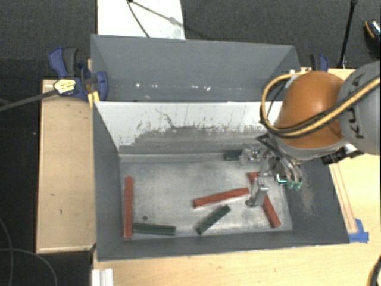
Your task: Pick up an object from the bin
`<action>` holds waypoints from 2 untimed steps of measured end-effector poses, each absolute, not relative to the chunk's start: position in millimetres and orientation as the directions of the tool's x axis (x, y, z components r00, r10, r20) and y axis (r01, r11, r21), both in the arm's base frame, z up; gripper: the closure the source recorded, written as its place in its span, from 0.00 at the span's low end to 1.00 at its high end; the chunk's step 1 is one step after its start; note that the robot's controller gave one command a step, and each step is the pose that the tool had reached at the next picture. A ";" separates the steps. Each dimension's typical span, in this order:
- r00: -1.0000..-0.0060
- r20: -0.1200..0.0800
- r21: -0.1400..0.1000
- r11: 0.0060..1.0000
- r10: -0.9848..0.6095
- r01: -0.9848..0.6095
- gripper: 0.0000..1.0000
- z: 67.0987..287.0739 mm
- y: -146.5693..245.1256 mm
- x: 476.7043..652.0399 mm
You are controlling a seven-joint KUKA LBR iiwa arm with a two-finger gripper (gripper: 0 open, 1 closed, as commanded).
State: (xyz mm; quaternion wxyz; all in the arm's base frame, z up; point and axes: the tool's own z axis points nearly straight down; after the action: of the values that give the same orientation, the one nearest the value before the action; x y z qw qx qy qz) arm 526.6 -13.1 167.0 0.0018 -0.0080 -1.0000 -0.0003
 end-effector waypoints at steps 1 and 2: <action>-1.000 0.006 0.001 1.000 0.031 0.031 0.00 68.7 -14.8 528.4; -1.000 -0.002 0.000 1.000 0.030 0.030 1.00 72.7 -15.0 530.7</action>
Offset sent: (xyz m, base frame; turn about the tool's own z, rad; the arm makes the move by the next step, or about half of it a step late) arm 0.0036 -0.0023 -0.0946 0.0220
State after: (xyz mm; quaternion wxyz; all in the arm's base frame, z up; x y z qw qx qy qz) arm 530.7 -15.0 72.7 -0.0009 -0.0149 -0.9999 -0.0002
